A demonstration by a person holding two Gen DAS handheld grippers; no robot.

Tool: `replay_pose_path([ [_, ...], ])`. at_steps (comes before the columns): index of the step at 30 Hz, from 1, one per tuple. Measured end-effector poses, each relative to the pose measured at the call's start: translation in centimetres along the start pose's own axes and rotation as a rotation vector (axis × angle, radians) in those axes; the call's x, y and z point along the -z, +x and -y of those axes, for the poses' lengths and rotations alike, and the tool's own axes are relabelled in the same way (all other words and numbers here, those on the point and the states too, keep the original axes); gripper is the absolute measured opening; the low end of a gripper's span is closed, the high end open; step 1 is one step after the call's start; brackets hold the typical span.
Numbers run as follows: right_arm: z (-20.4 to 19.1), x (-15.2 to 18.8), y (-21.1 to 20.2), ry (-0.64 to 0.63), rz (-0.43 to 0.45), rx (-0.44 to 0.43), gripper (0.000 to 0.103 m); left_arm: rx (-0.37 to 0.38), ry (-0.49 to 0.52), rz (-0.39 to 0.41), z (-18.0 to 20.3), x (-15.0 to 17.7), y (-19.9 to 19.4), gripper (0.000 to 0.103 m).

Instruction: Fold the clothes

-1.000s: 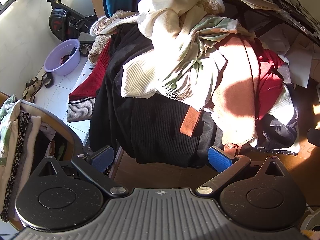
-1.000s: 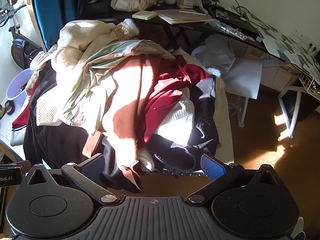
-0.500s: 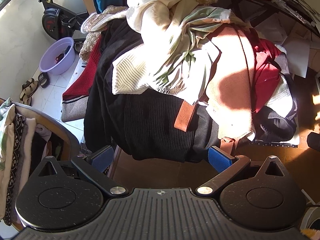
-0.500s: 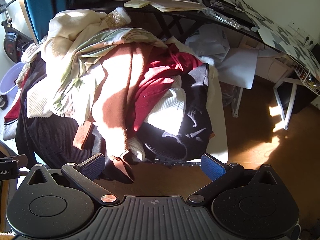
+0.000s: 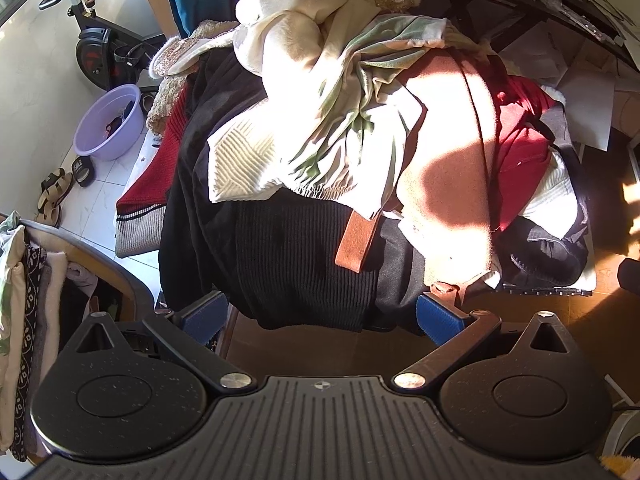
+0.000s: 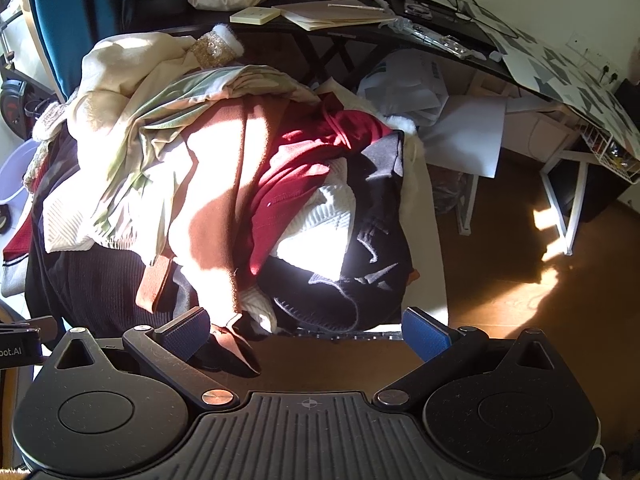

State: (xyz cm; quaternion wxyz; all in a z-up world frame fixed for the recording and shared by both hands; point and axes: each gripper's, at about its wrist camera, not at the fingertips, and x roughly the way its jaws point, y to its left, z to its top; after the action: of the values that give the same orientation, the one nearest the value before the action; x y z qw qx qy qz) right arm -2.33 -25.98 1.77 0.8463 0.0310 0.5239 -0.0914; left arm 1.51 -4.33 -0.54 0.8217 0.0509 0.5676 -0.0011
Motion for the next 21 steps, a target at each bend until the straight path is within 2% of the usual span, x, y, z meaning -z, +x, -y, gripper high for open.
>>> replay_pose_path([
  [13, 3.0, -0.8, 0.4, 0.049, 0.015, 0.015, 0.102, 0.005, 0.049, 0.017, 3.1, -1.5, 0.1, 0.103],
  [21, 4.3, -1.4, 0.9, 0.042, 0.017, -0.007, 0.102, -0.012, 0.033, 0.02, 4.3, -1.7, -0.2, 0.103],
])
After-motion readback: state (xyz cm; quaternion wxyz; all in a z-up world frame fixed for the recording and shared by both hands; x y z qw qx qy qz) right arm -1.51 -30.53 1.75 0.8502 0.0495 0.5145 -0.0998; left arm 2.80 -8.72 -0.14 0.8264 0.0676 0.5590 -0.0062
